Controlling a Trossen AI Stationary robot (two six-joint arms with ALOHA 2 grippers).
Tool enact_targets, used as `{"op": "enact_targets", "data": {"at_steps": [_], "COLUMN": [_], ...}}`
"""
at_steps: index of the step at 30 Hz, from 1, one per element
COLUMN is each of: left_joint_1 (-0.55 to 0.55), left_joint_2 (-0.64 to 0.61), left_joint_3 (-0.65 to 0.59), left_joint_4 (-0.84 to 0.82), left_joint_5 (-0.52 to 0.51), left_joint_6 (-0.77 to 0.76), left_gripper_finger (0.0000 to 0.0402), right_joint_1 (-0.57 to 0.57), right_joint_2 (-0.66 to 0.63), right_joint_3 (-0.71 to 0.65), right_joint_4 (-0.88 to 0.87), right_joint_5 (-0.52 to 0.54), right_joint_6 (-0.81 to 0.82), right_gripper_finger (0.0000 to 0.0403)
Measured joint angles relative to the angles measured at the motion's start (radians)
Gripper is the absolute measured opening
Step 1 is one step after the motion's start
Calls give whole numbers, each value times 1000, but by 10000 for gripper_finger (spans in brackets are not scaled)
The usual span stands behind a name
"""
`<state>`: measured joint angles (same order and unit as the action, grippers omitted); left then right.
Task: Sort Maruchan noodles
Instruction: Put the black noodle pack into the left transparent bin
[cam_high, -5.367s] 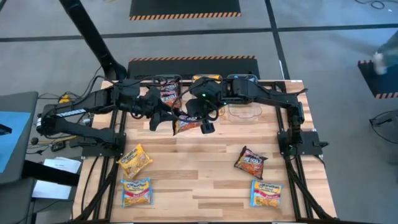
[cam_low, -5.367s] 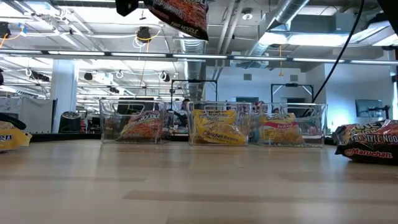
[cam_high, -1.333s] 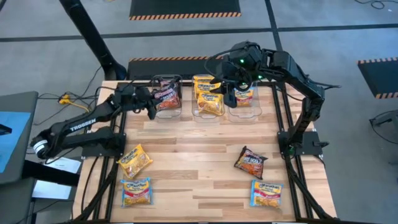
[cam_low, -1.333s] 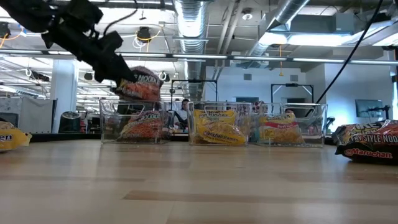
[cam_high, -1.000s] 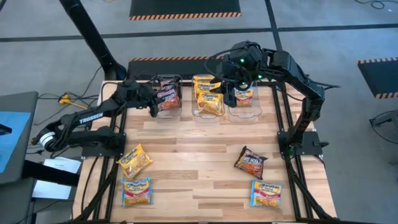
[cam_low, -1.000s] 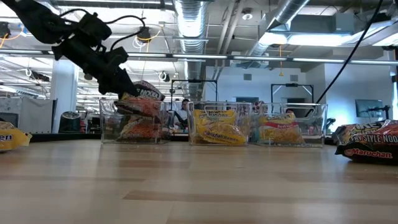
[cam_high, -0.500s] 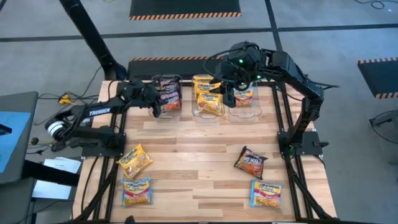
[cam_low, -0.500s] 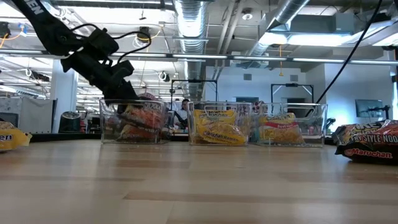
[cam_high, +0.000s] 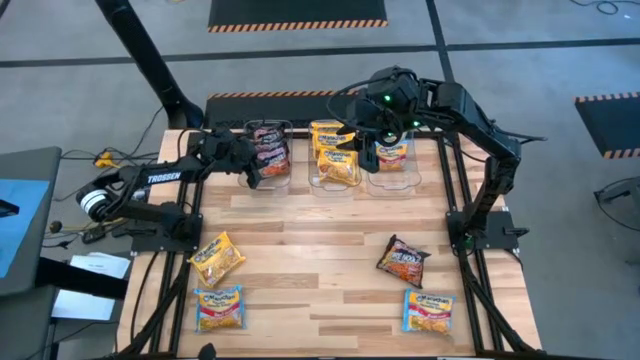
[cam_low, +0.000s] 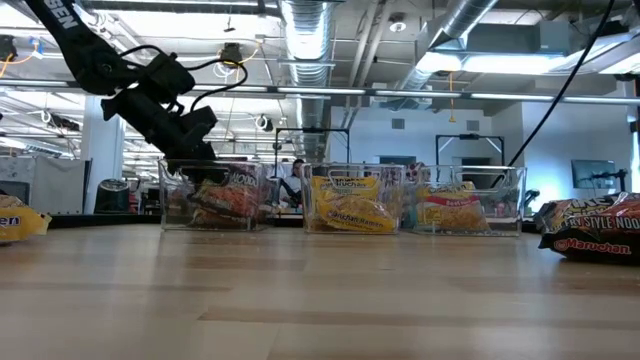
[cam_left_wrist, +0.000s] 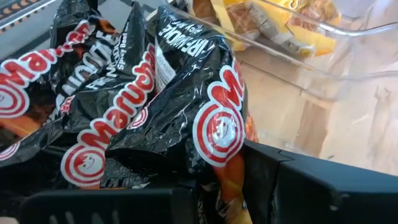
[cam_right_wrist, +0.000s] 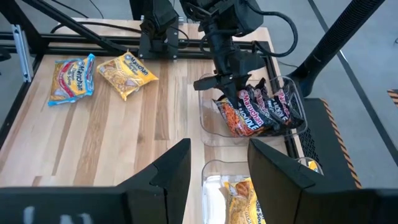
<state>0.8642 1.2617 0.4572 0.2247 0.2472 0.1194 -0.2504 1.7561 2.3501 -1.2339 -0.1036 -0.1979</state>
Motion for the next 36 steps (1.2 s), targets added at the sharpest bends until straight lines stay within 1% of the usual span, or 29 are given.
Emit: {"op": "enact_targets", "data": {"at_steps": [3,8,11,16,22,30,36], "left_joint_1": [1,2,2,2,2,2,2], "left_joint_2": [1,1,2,2,2,2,2], "left_joint_3": [0,0,0,22,71,182,268], "left_joint_4": [-8,-20,-20,-37,-113,-377,-494], "left_joint_5": [-17,-49,-70,-69,-65,-70,-69], "left_joint_6": [1,7,-31,-66,-79,-66,-50], "left_gripper_finger": [84,133,160,189,196,197,197], "right_joint_1": [0,0,0,0,0,0,3], "right_joint_2": [0,0,0,0,0,0,0], "right_joint_3": [0,0,0,0,0,0,0], "right_joint_4": [0,0,0,0,0,0,-1], "right_joint_5": [0,0,0,0,0,0,0], "right_joint_6": [8,10,9,9,9,7,9], "right_gripper_finger": [184,184,184,184,184,184,184]}}
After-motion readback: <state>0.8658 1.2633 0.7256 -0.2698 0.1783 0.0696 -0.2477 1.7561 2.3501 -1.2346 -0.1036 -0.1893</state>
